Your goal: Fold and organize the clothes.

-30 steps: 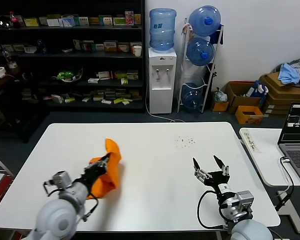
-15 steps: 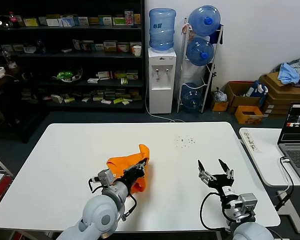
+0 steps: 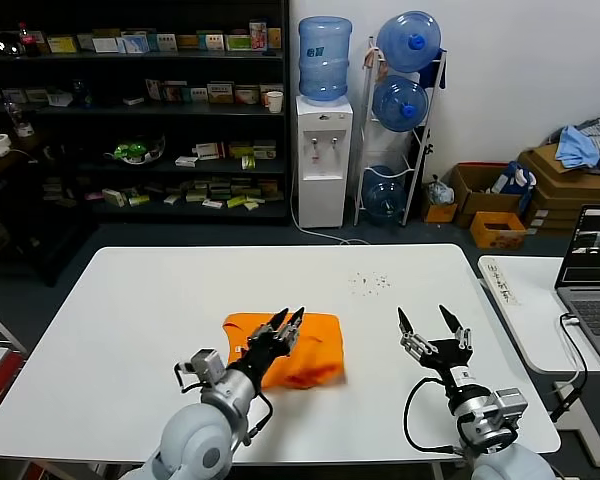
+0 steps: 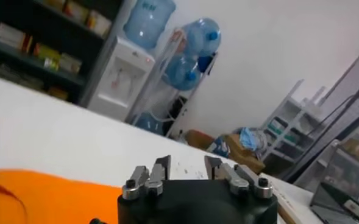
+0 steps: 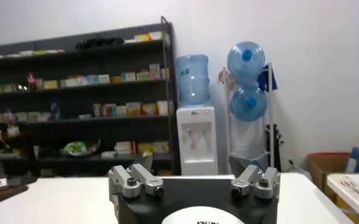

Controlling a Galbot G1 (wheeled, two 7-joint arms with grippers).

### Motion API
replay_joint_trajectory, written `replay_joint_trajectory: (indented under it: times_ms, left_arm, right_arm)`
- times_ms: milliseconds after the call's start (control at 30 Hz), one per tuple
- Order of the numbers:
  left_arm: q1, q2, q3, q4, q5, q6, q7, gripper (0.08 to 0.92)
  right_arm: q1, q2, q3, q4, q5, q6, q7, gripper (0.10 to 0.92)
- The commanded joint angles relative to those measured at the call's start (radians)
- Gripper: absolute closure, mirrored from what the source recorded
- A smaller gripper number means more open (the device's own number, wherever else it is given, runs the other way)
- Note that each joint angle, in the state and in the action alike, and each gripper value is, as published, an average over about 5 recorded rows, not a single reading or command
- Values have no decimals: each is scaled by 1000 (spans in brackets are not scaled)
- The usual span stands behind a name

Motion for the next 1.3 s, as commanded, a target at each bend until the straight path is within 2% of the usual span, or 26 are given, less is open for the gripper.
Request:
replay_joint_trajectory:
  times_ms: [33,167,333,567,700,900,1300]
  left_arm:
    - [435,-28,-345,50,439,-437,358,470]
    - [551,-113,-473,100,488,-546,416,340]
    - [594,-219,-517,131,507,-619,441,204]
    - [556,-316,-540,139,522,-648,474,177]
    - [536,-320,-576,153,530,-659,500,177]
    - [536,-281,-623,163,492,-663,526,177]
    - [545,-257,-612,172,456,-665,548,177]
  right_arm:
    - [-54,63,70,-92,-52,205,-183,203]
    - [-96,123,104,-127,-115,263,-236,203]
    - [-147,174,124,-157,-162,317,-299,203]
    - [-157,207,134,-186,-198,387,-315,203]
    - [-150,228,158,-210,-231,428,-311,203]
    - [-151,248,184,-212,-259,458,-305,203]
    - [-139,256,181,-217,-291,461,-306,203]
